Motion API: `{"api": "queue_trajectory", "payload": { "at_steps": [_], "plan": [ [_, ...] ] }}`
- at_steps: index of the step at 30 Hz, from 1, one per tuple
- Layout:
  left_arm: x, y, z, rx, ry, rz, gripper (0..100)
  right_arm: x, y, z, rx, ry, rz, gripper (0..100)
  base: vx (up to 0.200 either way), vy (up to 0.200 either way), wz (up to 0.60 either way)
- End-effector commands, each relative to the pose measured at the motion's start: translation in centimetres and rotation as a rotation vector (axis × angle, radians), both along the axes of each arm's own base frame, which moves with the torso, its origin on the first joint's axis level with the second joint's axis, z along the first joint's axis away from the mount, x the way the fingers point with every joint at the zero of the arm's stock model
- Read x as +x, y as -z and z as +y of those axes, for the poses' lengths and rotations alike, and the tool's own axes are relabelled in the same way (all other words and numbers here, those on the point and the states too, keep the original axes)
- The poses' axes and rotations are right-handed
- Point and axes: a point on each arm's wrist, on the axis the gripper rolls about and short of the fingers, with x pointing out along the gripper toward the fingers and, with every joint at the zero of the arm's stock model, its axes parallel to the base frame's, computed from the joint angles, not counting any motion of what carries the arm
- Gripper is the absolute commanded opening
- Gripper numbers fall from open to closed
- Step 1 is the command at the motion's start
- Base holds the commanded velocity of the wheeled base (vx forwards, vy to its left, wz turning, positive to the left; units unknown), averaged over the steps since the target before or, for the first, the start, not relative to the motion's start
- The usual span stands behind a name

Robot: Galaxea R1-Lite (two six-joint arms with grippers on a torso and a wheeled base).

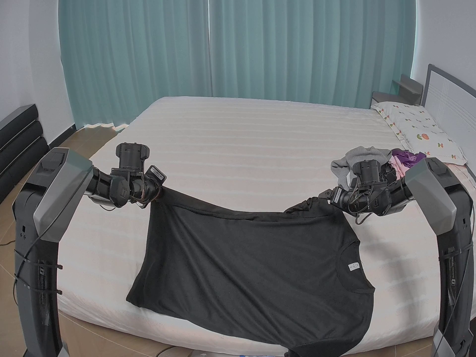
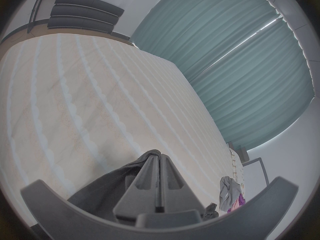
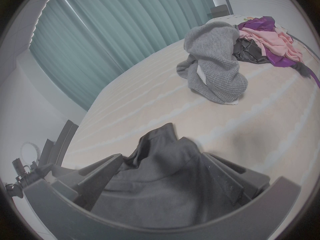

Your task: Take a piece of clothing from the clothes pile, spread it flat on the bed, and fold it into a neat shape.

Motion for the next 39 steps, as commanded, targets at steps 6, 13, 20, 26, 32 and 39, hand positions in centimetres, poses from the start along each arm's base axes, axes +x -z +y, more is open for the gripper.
{"api": "queue_trajectory", "payload": {
  "at_steps": [6, 13, 20, 26, 32, 39],
  "plan": [
    [-0.1, 0.4, 0.1, 0.001, 0.0, 0.02, 0, 2.0, 3.5, -0.3, -0.016, 0.03, 0.026, 100, 0.0, 0.0, 0.0],
    [-0.2, 0.6, 0.2, 0.005, -0.002, 0.043, 0, 1.9, 3.5, -0.4, -0.015, 0.032, 0.033, 0, 0.0, 0.0, 0.0],
    [-0.1, 1.3, 0.6, 0.011, -0.009, 0.059, 0, 2.9, 0.3, -2.0, 0.048, 0.105, -0.054, 0, 0.0, 0.0, 0.0],
    [0.4, 1.5, 1.3, 0.01, -0.026, 0.045, 0, 4.1, -3.2, -4.3, 0.138, 0.201, -0.15, 0, 0.0, 0.0, 0.0],
    [0.9, 1.9, 1.3, 0.009, -0.028, 0.038, 0, 5.1, -3.4, -5.5, 0.138, 0.244, -0.24, 0, 0.0, 0.0, 0.0],
    [1.8, 4.0, 1.0, 0.01, -0.024, 0.061, 0, 5.6, -0.8, -4.7, 0.114, 0.256, -0.232, 0, 0.0, 0.0, 0.0]
  ]
}}
